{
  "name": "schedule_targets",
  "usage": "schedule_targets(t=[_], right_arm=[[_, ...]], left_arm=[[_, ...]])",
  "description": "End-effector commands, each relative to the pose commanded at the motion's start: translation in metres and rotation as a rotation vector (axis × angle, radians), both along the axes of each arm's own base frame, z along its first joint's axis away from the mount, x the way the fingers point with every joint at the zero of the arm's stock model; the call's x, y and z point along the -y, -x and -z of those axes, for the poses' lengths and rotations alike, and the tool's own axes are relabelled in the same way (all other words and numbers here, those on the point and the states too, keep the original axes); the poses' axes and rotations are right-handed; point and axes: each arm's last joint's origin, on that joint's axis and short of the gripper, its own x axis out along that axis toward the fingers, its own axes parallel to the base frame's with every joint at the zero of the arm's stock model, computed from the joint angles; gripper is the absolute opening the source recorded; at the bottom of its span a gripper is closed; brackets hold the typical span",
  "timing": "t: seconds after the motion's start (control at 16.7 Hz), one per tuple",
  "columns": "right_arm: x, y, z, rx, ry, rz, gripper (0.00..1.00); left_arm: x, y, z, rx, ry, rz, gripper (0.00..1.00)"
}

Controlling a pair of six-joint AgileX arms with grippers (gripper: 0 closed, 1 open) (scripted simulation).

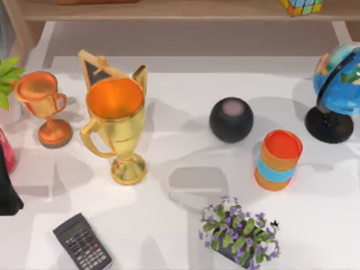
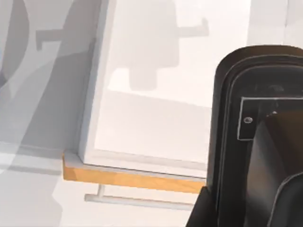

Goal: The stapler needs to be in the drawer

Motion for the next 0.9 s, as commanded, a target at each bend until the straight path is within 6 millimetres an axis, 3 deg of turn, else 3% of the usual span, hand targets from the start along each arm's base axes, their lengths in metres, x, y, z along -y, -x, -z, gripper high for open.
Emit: schedule_targets(t=[0.12,0.18,0.3,0.48,0.72,0.9], right_arm=[[0.025,-0.023,-0.008,0.005,-0.001,0.057,0.00],[0.036,-0.038,-0.002,-0.016,-0.012,0.077,0.00],[0.056,-0.069,0.030,-0.098,-0.051,0.107,0.00],[0.075,-0.105,0.095,-0.239,-0.119,0.142,0.00],[0.081,-0.123,0.160,-0.397,-0.191,0.181,0.00],[0.082,-0.123,0.175,-0.448,-0.207,0.196,0.00]], left_arm=[[0.000,0.000,0.000,0.000,0.000,0.000,1.00],[0.000,0.000,0.000,0.000,0.000,0.000,1.00],[0.000,0.000,0.000,0.000,0.000,0.000,1.00],[0.000,0.000,0.000,0.000,0.000,0.000,1.00],[0.000,0.000,0.000,0.000,0.000,0.000,1.00],[0.000,0.000,0.000,0.000,0.000,0.000,1.00]])
